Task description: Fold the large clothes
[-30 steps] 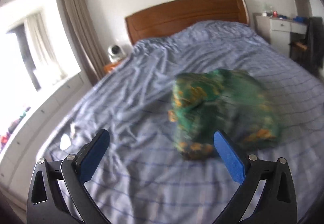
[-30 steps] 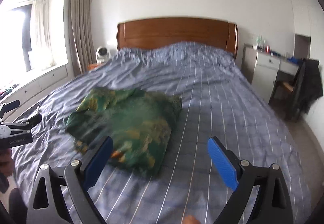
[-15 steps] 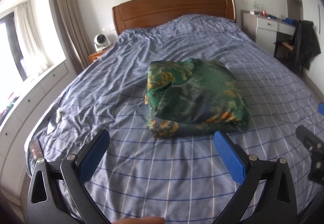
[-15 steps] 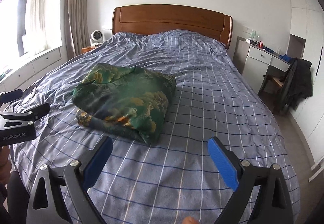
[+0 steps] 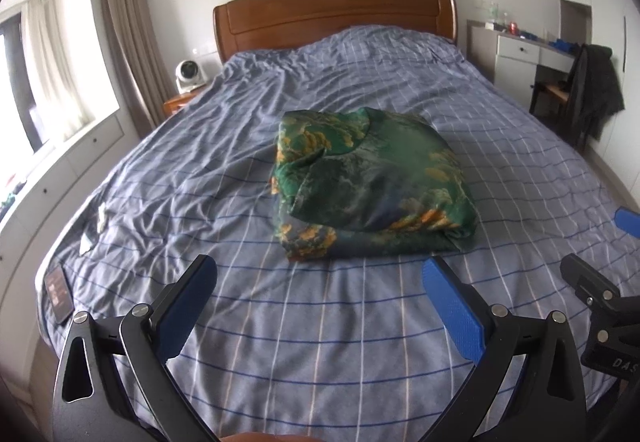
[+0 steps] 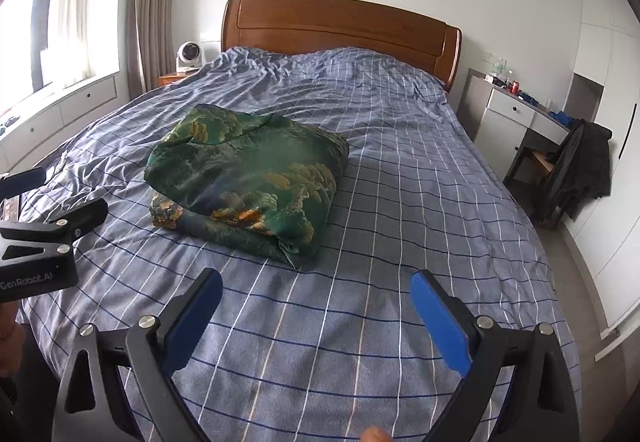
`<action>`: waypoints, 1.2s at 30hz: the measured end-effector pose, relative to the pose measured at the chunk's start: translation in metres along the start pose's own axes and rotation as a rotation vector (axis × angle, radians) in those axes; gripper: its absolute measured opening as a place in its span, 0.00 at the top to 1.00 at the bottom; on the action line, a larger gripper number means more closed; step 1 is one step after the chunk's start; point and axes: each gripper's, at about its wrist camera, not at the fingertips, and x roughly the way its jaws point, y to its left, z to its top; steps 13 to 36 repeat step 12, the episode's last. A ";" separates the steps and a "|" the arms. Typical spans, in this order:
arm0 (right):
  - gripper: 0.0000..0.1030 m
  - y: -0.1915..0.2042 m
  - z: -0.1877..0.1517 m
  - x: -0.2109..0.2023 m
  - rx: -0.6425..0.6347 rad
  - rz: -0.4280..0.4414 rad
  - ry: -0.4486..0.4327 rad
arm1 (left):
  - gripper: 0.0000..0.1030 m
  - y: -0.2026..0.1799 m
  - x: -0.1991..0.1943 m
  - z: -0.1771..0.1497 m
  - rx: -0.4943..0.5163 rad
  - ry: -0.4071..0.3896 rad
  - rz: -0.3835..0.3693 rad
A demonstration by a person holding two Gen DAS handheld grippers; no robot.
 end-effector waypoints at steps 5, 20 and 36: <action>0.06 -0.001 0.003 -0.004 0.028 -0.001 0.005 | 0.00 0.004 -0.002 0.001 -0.022 -0.003 -0.017; 0.06 -0.002 0.003 -0.005 0.035 0.003 0.009 | 0.00 -0.001 -0.012 -0.002 -0.015 -0.048 -0.012; 0.06 -0.002 0.003 -0.005 0.035 0.003 0.009 | 0.00 -0.001 -0.012 -0.002 -0.015 -0.048 -0.012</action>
